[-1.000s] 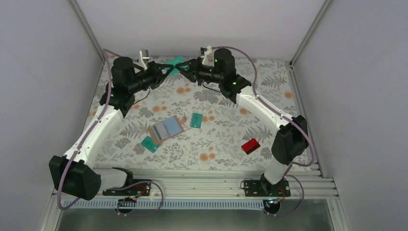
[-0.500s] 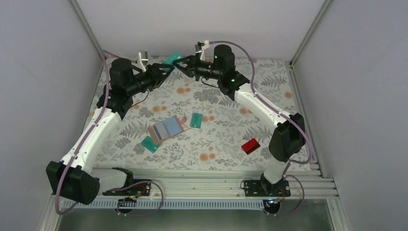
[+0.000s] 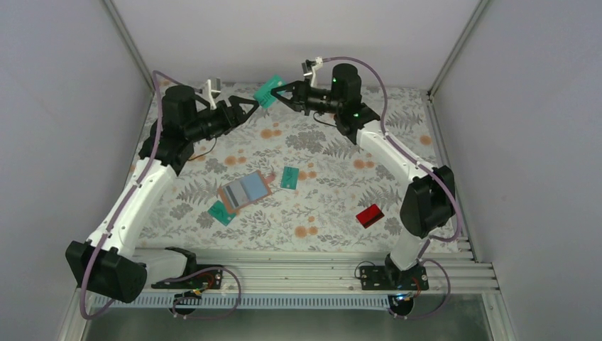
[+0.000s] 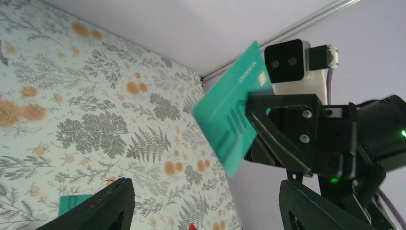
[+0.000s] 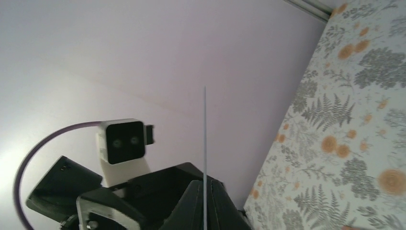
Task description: Put the credit cards into the card holder
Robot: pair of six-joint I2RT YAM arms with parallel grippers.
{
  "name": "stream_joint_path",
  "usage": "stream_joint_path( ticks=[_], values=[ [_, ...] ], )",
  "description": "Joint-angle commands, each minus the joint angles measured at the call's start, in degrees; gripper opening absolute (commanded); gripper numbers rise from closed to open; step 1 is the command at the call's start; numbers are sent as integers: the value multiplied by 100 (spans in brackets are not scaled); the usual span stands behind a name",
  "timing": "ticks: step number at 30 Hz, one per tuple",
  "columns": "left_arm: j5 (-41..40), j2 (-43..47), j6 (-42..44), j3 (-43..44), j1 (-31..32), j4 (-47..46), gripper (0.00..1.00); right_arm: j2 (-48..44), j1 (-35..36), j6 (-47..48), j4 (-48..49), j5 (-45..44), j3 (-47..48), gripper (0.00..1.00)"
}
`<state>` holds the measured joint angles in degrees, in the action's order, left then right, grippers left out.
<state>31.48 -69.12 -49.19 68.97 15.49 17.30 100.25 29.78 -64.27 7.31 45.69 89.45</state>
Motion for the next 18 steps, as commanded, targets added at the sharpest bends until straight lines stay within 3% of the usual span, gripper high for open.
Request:
stream_joint_path(
  ticks=[1,10,18],
  values=[
    [93,22,1067,334,-149,657,76,-248,-271,878,-317,608,-64,4],
    [1338,-125,2670,654,-927,1555,77,-108,-484,2530,-1417,1443,-152,4],
    [2389,36,3108,-8,-933,1037,73,48,-482,3803,-2375,2430,-159,4]
  ],
)
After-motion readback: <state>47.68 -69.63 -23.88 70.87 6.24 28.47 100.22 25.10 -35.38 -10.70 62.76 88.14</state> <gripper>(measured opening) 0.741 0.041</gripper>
